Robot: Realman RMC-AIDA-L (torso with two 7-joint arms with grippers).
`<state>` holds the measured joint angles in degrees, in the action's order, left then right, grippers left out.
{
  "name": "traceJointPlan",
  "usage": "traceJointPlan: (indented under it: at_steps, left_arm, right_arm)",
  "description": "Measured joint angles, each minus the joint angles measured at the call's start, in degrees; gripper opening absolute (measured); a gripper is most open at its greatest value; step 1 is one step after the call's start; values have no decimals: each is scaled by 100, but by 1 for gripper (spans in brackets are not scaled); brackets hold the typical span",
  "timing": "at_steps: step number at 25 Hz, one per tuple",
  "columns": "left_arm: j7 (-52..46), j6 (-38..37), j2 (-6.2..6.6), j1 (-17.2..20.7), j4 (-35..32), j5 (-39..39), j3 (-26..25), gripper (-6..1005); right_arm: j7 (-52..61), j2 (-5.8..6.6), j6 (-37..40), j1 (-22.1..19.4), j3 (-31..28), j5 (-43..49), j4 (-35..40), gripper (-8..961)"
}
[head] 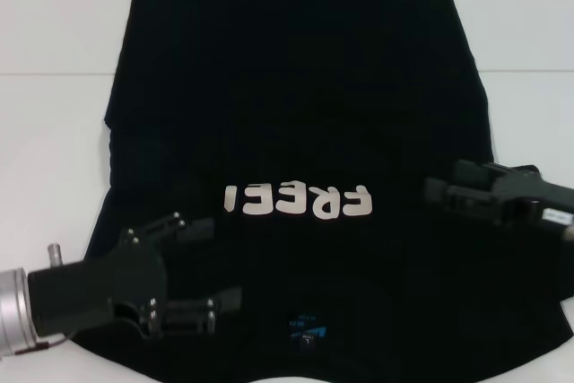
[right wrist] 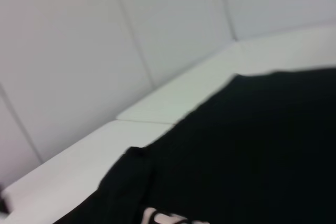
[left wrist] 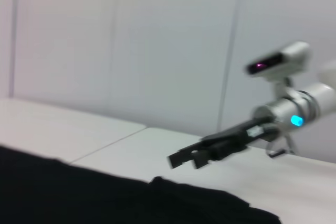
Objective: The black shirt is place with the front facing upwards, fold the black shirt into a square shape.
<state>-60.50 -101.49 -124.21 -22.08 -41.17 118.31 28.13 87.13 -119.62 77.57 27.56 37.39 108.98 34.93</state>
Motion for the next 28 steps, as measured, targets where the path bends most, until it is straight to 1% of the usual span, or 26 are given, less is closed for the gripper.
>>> traceJointPlan:
  at_steps: [2, 5, 8, 10, 12, 13, 15, 17, 20, 23, 26, 28]
  left_arm:
    - [251, -22, 17, 22, 134, -1, 17, 918]
    - [380, 78, 30, 28, 265, 25, 21, 945]
    - [435, 109, 31, 30, 295, 28, 23, 940]
    - [435, 91, 31, 32, 295, 30, 24, 936]
    - [430, 88, 30, 33, 295, 33, 26, 934]
    - [430, 93, 29, 37, 294, 42, 26, 934]
    - [431, 102, 29, 42, 294, 47, 29, 934]
    - [434, 111, 28, 44, 293, 49, 34, 934]
    - [462, 122, 28, 48, 293, 53, 41, 934]
    - [475, 169, 28, 55, 295, 59, 44, 934]
    - [477, 232, 29, 44, 316, 82, 55, 934]
    - [478, 263, 32, 34, 324, 110, 62, 934]
  right_arm:
    - [1009, 14, 87, -83, 1, 360, 487, 885]
    - [2136, 24, 307, -144, -17, 969, 1115, 885]
    - [3195, 26, 621, -183, -21, 1565, 1821, 885]
    - [4075, 27, 916, -215, -28, 2116, 2459, 885]
    - [4792, 30, 1205, -230, -50, 2618, 2939, 885]
    - [5153, 48, 1392, -241, -64, 2913, 3207, 885]
    - [5633, 104, 1699, -248, -138, 3288, 3516, 886]
    - [5970, 217, 1962, -225, -299, 3581, 3574, 886]
    - [6198, 388, 2047, -187, -469, 3857, 3351, 886]
    - [6270, 575, 1764, -113, -488, 3905, 2752, 884]
    - [6235, 716, 1476, 80, -456, 3910, 2117, 883]
    - [6220, 756, 1348, 177, -431, 3917, 1912, 882]
